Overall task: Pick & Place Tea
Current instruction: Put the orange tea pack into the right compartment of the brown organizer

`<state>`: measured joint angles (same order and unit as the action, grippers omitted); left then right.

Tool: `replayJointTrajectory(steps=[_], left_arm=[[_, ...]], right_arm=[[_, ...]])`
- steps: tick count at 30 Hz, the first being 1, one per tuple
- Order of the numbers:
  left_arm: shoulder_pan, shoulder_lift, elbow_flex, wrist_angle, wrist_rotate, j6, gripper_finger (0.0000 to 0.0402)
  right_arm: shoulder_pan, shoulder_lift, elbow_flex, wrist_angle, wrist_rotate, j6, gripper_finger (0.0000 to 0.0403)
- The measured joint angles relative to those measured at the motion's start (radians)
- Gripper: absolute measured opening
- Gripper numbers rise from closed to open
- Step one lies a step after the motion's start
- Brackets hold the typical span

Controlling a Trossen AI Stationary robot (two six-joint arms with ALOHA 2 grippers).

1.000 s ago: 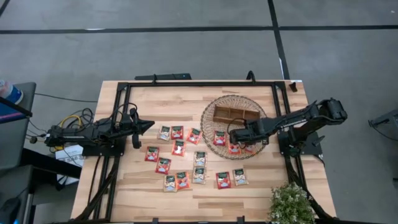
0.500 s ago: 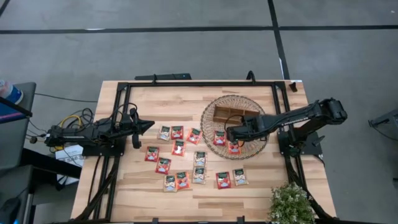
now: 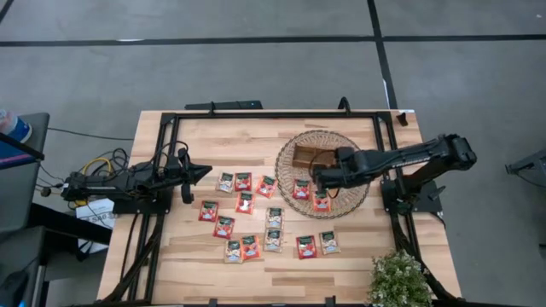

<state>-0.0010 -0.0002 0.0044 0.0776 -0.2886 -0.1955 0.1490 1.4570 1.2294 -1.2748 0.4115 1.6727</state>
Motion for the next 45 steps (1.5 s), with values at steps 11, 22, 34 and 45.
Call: replayJointTrajectory(steps=[11, 22, 34, 45], left_arm=[[0.000, 0.000, 0.000, 0.000, 0.000, 0.000, 0.0000], [0.000, 0.000, 0.000, 0.000, 0.000, 0.000, 0.0000], [0.000, 0.000, 0.000, 0.000, 0.000, 0.000, 0.0000], [0.000, 0.000, 0.000, 0.000, 0.000, 0.003, 0.0000]], right_arm=[[0.037, 0.000, 0.096, -0.294, 0.176, 0.203, 0.0000], [-0.062, 0.112, 0.046, -0.296, 0.249, 0.239, 0.0000], [-0.155, 0.285, 0.046, -0.297, 0.329, 0.273, 0.0000], [-0.163, 0.409, 0.046, -0.297, 0.342, 0.319, 0.0000]])
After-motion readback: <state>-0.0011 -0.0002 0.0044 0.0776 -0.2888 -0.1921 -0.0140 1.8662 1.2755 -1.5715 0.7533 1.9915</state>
